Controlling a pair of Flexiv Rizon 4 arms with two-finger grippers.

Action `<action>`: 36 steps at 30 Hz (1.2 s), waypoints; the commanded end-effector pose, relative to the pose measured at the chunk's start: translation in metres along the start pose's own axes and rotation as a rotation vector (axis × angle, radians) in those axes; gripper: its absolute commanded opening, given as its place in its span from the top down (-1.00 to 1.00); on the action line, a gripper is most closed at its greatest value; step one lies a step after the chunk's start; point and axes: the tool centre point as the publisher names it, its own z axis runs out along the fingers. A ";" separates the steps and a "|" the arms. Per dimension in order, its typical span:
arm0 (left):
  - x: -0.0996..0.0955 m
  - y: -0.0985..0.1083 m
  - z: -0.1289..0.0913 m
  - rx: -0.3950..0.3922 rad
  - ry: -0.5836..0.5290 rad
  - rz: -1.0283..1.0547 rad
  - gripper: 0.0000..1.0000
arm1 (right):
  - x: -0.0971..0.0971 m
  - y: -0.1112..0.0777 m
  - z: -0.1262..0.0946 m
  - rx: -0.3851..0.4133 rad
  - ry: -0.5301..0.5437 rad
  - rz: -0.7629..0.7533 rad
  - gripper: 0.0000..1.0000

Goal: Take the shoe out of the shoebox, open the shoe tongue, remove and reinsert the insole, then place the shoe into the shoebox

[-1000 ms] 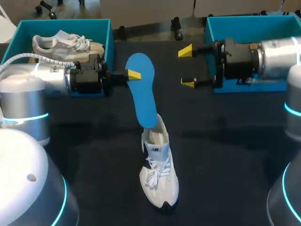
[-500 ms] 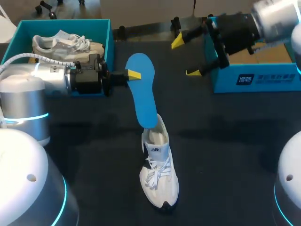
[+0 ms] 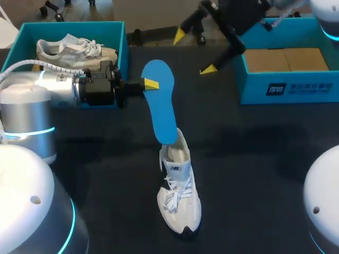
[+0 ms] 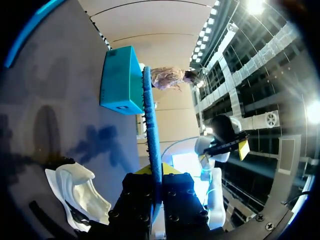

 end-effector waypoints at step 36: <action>0.000 0.000 0.000 0.001 0.000 0.000 1.00 | 0.042 -0.033 0.036 -0.089 -0.770 0.119 -1.00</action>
